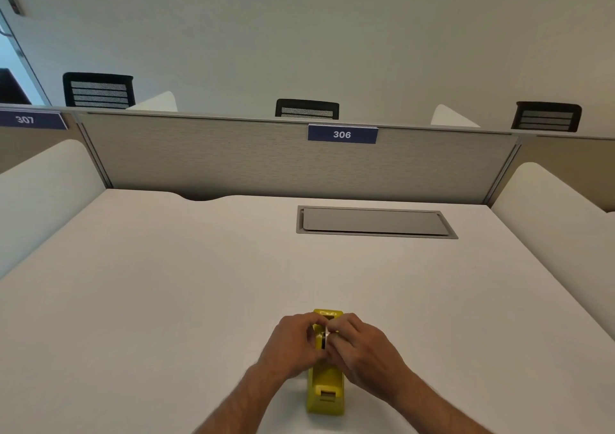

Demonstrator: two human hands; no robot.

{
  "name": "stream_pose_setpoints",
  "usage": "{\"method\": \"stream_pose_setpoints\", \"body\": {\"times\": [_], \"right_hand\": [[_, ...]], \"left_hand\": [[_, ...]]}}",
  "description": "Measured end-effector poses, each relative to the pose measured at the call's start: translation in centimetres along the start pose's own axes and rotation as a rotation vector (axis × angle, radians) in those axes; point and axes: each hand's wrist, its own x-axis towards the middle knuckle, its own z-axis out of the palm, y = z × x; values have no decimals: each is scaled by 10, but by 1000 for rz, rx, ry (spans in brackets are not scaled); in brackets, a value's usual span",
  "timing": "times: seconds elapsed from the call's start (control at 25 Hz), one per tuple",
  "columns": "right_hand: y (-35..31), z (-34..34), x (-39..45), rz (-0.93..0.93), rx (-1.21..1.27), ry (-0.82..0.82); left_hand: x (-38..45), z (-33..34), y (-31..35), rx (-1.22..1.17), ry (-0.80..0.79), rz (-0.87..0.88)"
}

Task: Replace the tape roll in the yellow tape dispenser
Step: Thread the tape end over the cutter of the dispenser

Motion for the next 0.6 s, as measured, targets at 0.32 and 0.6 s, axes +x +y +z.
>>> {"method": "stream_pose_setpoints", "body": {"times": [0.32,0.6], "right_hand": [[0,3,-5,208,132,-5],[6,0,-8,267,231,9]], "left_hand": [[1,0,0,-15,-9,0],[4,1,-4,-5,-26,-17]]}}
